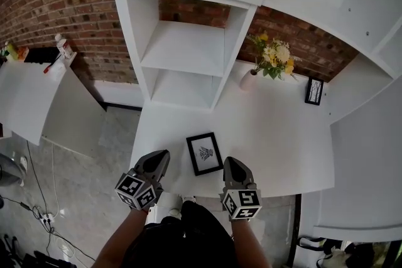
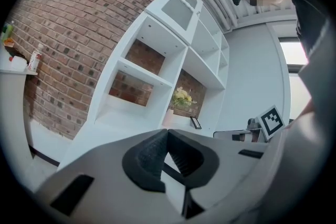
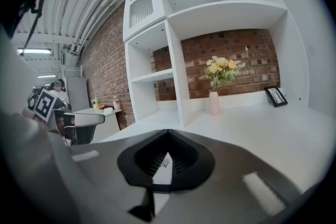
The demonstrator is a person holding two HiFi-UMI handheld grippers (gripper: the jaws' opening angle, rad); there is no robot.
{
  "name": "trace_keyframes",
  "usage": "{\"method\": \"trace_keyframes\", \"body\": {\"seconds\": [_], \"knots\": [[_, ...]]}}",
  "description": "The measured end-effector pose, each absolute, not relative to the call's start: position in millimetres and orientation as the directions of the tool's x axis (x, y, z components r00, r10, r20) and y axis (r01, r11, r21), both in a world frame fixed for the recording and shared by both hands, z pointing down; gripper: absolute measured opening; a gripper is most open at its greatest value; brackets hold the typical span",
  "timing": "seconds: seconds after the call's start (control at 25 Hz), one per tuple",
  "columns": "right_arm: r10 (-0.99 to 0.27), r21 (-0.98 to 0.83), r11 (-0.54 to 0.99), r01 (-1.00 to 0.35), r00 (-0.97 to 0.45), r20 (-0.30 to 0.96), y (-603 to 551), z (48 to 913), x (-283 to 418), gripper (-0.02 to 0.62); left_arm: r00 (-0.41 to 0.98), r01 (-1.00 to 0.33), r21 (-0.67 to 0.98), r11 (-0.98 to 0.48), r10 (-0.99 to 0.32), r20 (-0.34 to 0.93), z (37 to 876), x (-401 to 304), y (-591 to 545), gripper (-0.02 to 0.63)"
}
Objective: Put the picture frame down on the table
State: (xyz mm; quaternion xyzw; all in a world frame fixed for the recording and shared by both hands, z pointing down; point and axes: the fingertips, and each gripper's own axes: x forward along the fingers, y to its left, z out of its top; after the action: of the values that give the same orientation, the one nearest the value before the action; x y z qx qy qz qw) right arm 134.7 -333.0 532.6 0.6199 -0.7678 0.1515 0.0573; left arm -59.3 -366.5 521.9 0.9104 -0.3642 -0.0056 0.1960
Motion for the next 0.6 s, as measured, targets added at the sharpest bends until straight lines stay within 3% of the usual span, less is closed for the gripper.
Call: {"method": "trace_keyframes", "body": {"seconds": [0.6], "knots": [[-0.968, -0.162, 0.169, -0.972, -0.194, 0.159, -322.6, 484.4, 153.8, 0.003, 0.733, -0.660, 0.318, -0.680, -0.677, 0.073, 485.6, -57.7, -368.9, -0.009]]}}
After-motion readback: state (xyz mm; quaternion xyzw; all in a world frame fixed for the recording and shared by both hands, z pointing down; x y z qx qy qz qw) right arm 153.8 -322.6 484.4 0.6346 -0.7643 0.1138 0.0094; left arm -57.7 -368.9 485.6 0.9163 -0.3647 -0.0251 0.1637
